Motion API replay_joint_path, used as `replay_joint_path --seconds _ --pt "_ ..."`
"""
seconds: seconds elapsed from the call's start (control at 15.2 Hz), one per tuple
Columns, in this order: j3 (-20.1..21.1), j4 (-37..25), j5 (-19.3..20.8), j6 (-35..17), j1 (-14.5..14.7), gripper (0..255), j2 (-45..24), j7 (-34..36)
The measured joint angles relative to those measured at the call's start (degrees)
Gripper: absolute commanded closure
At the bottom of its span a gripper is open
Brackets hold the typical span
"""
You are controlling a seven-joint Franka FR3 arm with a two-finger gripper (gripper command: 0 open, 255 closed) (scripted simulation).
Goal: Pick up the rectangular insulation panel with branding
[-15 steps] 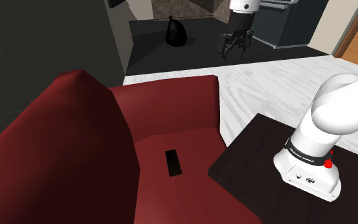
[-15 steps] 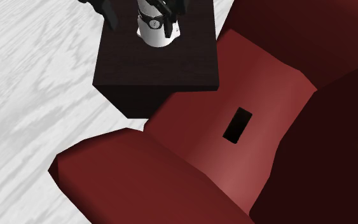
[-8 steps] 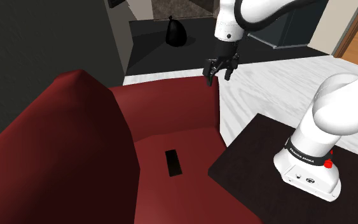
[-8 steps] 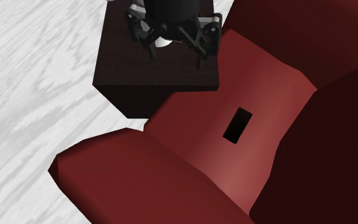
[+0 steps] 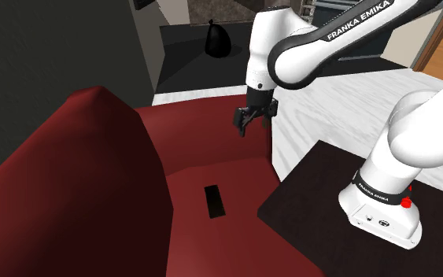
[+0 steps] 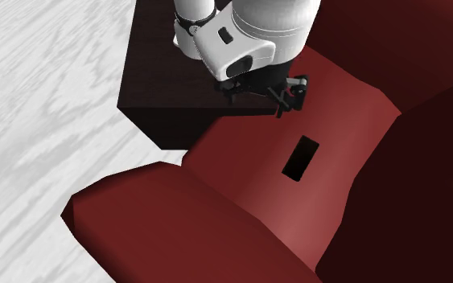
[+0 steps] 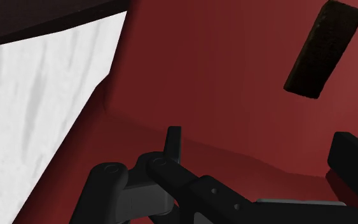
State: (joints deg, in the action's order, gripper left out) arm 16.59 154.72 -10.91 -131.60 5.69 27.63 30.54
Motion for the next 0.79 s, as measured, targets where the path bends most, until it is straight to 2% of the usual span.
replay_joint_path --seconds 0.33,0.46,0.66,0.79 --pt "5.83 -0.70 0.27 -9.62 0.37 0 -10.15 7.52" --pt "7.73 -1.60 1.96 -13.60 -0.36 0 -15.08 10.68" --pt "10.81 -3.63 6.94 -19.25 -1.26 0 -23.15 17.87" --pt "11.80 -5.96 12.58 -22.21 -1.43 0 -29.06 24.18"
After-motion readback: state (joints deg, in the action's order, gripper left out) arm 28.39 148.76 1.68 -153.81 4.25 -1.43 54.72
